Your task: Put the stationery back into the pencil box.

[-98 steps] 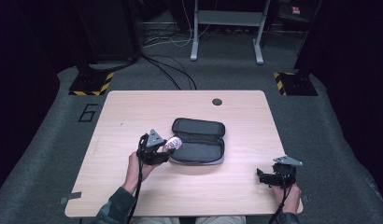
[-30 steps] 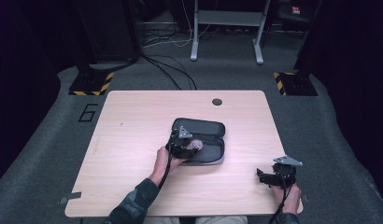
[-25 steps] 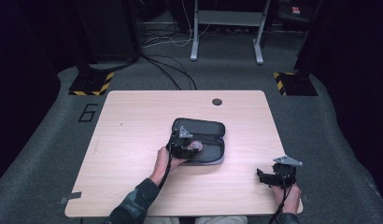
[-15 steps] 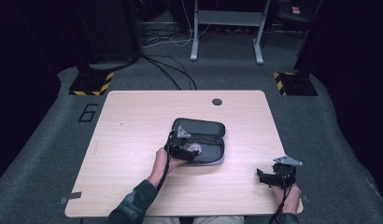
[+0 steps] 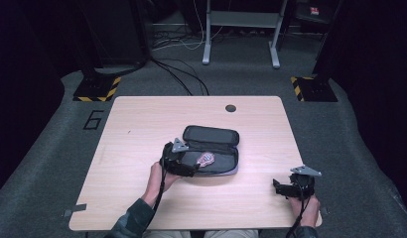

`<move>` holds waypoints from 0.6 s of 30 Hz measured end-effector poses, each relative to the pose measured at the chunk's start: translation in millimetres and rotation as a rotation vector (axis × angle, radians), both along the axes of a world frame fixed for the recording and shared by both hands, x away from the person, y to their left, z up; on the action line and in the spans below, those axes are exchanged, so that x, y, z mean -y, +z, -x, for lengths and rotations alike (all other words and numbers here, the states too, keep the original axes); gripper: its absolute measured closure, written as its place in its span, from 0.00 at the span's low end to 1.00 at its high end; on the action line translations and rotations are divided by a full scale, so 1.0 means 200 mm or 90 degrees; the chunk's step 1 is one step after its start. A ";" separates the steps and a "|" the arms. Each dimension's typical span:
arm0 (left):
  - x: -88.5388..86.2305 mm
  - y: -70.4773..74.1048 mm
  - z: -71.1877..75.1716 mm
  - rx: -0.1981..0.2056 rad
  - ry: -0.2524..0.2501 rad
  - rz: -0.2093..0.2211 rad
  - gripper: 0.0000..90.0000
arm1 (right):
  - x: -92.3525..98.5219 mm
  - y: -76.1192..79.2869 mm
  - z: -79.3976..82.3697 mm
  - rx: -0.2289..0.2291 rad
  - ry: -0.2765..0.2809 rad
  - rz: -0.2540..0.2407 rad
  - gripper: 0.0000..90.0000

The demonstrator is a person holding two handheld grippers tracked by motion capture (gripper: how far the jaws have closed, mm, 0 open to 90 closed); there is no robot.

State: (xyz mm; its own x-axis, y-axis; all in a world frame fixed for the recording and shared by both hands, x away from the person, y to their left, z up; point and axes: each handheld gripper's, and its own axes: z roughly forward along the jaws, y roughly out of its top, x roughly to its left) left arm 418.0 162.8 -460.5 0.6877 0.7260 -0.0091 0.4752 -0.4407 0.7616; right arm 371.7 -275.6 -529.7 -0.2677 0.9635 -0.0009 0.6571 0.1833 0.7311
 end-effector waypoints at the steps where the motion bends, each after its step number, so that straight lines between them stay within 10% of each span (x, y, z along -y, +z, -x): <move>1: -0.02 0.01 0.02 0.004 0.002 -0.010 0.16 | 0.00 0.00 0.00 0.000 0.000 0.000 0.06; 18: -0.37 -0.07 0.28 0.031 0.094 -0.021 0.14 | 0.00 0.00 0.00 0.000 0.000 -0.001 0.06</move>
State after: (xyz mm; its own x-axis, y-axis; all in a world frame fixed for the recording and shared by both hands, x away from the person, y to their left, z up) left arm 363.0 235.9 -474.8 0.5723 0.8187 0.0472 0.4995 -0.3936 0.7717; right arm 371.7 -275.5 -529.7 -0.2670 0.9637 0.0000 0.6574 0.1821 0.7312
